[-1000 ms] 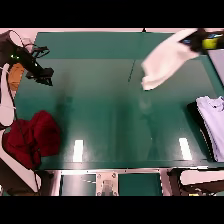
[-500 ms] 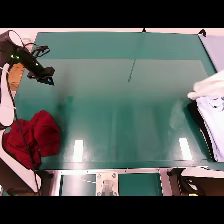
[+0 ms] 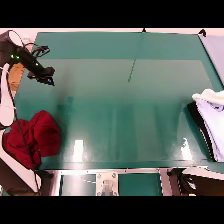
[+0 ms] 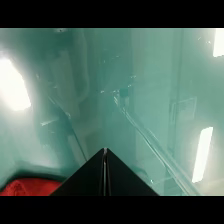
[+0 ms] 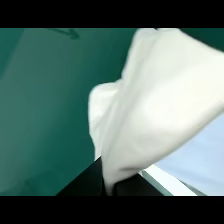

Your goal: Fold the shirts.

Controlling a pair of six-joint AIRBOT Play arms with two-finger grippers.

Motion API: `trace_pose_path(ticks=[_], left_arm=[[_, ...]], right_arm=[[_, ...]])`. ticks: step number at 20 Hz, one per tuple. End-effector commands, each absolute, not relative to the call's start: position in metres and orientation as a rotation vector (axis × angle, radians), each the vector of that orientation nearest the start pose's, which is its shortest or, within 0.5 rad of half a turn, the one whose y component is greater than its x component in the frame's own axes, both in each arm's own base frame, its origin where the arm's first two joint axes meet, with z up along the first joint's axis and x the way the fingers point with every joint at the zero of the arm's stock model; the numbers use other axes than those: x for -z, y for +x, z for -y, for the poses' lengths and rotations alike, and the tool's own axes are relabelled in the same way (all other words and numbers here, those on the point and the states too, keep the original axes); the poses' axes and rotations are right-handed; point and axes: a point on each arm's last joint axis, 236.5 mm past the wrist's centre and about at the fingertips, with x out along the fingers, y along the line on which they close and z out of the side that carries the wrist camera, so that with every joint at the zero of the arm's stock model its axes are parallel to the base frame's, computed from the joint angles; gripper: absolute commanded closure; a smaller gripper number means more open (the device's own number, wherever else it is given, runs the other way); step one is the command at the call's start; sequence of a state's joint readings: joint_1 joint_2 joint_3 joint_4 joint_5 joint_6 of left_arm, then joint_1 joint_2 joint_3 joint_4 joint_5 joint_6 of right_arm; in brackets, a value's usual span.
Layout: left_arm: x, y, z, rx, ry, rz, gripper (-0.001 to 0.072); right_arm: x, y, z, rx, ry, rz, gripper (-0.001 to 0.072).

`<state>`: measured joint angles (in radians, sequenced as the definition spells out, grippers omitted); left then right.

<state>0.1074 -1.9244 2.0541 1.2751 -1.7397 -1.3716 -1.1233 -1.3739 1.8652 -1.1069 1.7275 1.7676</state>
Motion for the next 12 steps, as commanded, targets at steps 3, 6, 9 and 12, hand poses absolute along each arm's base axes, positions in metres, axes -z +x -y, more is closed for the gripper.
trace_pose_path(ticks=[3,6,9,12], left_arm=[[-0.011,0.462,0.018,0.342,-0.125,-1.556,0.0684],[-0.011,0.464,0.021,0.350,-0.132,-1.548,0.0684],[-0.014,0.465,0.029,0.379,-0.154,-1.537,0.0684],[-0.017,0.470,0.037,0.404,-0.182,-1.507,0.0685]], right_arm=[[-0.155,0.175,0.297,0.954,1.044,-1.111,0.0698],[-0.111,0.154,0.289,0.997,1.083,-1.254,0.0698],[-0.065,0.118,0.286,1.088,1.065,-1.417,0.0698],[-0.026,0.105,0.284,1.111,1.045,-1.476,0.0585]])
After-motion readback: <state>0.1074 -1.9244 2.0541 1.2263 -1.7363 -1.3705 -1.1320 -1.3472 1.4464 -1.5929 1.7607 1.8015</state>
